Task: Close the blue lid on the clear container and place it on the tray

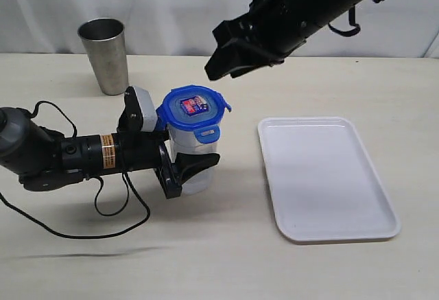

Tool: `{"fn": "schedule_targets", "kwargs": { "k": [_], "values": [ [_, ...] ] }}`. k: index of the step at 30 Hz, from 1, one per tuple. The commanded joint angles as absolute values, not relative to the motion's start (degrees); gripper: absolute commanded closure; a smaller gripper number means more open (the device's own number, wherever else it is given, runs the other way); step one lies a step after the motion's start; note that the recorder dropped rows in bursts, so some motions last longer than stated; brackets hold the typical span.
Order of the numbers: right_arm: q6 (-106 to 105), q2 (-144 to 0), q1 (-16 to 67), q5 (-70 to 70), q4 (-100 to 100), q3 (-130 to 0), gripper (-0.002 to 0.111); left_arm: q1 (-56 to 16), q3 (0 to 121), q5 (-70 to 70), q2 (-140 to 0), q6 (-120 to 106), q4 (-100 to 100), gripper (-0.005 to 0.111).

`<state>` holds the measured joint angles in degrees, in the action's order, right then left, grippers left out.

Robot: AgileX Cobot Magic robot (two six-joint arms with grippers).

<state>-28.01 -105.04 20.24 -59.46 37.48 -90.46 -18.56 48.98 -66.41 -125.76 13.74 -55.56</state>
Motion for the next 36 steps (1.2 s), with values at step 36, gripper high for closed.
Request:
{"fn": "schedule_targets", "kwargs": {
  "k": [36],
  "values": [
    [-36.57, -119.25, 21.31, -68.40, 44.69, -90.63, 0.071, -18.34, 48.77, -63.04, -125.80, 13.77, -56.30, 0.107]
  ]
}}
